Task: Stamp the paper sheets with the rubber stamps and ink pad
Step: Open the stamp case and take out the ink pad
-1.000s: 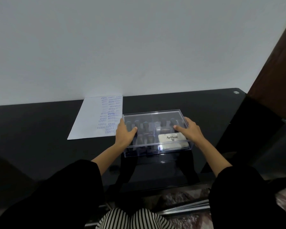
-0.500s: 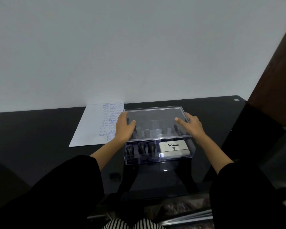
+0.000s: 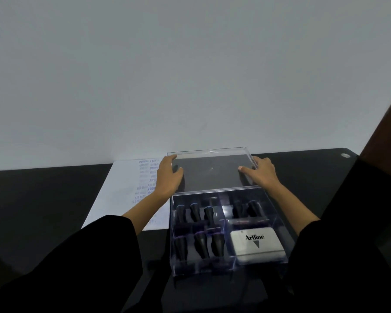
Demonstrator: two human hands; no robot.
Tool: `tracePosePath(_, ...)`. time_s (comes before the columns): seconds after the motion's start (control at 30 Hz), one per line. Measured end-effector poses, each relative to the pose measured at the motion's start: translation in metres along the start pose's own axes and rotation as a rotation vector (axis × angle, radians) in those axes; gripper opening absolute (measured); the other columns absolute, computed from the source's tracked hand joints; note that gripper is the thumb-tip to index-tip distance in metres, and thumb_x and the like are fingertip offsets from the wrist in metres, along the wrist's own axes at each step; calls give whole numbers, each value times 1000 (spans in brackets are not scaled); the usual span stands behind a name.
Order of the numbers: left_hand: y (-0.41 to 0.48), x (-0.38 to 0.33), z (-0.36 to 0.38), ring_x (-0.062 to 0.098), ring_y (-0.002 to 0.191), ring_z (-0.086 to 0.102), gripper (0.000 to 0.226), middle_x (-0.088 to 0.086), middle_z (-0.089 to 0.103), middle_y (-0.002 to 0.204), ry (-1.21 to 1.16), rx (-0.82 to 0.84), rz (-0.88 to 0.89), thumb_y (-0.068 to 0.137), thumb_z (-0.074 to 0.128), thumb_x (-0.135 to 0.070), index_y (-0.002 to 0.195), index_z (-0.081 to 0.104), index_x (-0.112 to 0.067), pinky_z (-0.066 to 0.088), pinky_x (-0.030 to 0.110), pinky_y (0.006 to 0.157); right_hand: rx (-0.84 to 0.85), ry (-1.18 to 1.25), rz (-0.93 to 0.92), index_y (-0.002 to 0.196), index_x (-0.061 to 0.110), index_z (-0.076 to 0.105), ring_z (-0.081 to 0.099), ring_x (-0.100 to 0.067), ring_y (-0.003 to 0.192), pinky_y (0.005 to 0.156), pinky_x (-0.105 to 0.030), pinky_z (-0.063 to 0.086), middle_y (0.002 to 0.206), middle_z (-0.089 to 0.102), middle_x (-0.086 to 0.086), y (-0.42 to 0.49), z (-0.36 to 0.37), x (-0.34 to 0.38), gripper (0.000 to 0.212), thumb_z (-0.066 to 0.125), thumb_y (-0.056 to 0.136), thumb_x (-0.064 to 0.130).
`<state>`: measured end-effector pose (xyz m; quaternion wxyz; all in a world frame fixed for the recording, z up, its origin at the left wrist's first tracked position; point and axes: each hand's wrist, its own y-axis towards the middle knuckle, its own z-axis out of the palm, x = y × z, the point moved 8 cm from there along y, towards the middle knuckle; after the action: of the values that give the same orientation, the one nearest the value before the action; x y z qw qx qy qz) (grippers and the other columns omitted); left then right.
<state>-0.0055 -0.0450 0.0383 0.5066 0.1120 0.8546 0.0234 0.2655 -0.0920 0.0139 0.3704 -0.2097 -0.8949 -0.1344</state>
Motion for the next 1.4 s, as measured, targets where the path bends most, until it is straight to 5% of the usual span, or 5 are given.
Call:
tracePosePath(0.5,46,36,31,21,138,25,46,9,22,150,-6,172,-55,94,45,-7,139,36,-14,24,23,104,50,-82,63,119,7,59,50,-37,115,96,-40,44,122,55,-19,45,34,-22,51,68,81,39)
tracePosePath(1.03,47,67,53,29,137,27,45,12,19,150,21,282,-181,95,48,-21,138,38,-21,26,39,114,207,-270,151,113,2,56,55,-36,108,87,-38,45,120,56,-20,50,55,-35,51,69,80,39)
tracePosePath(1.4,45,60,54,29,137,29,51,12,26,150,69,304,-227,93,49,-17,142,34,-16,25,39,114,171,-350,232,123,3,51,36,-36,127,95,-36,37,137,42,-20,35,45,-34,51,58,87,38)
